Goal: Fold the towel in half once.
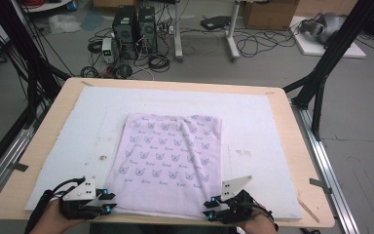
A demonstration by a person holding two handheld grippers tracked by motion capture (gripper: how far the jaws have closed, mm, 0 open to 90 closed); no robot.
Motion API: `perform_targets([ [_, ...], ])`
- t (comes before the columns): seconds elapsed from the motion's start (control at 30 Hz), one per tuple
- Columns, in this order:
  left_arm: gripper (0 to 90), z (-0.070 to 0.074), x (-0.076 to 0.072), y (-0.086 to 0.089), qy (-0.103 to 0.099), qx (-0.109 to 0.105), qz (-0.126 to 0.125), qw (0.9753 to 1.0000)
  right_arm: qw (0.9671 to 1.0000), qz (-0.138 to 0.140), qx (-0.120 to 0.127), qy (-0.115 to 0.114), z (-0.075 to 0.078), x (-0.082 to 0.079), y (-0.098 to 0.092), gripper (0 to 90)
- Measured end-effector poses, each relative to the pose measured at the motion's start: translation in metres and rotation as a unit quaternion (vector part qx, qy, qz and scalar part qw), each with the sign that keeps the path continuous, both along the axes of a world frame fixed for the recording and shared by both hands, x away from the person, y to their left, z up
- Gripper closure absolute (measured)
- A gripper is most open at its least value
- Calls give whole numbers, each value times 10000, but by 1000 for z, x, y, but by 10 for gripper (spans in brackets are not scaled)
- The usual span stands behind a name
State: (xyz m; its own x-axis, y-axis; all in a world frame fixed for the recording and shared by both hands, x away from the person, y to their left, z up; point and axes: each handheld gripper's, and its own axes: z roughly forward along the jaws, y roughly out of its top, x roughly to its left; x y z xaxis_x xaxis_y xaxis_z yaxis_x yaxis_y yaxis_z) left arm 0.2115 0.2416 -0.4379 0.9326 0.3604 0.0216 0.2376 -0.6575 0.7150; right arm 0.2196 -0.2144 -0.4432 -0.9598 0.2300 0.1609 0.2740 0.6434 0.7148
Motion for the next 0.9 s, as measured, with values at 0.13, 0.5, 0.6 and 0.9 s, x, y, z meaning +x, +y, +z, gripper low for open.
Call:
perform_targets([
  [0.13, 869, 2, -2, 1, -57, -50, -30, 10000, 9997, 192, -73, -152, 1, -1, 1, 883],
  [0.5, 656, -1, -4, 5, 34, -102, 15, 9999, 9995, 262, 8, -182, -1, -9, 0, 662],
  [0.6, 859, 0, -4, 4, -60, -15, 5, 10000, 9992, 262, -113, -277, 0, -5, -2, 836],
  [0.9, 868, 9, -18, 0, 17, -272, -173, 9995, 9989, 430, -77, -184, 10, -7, -17, 857],
])
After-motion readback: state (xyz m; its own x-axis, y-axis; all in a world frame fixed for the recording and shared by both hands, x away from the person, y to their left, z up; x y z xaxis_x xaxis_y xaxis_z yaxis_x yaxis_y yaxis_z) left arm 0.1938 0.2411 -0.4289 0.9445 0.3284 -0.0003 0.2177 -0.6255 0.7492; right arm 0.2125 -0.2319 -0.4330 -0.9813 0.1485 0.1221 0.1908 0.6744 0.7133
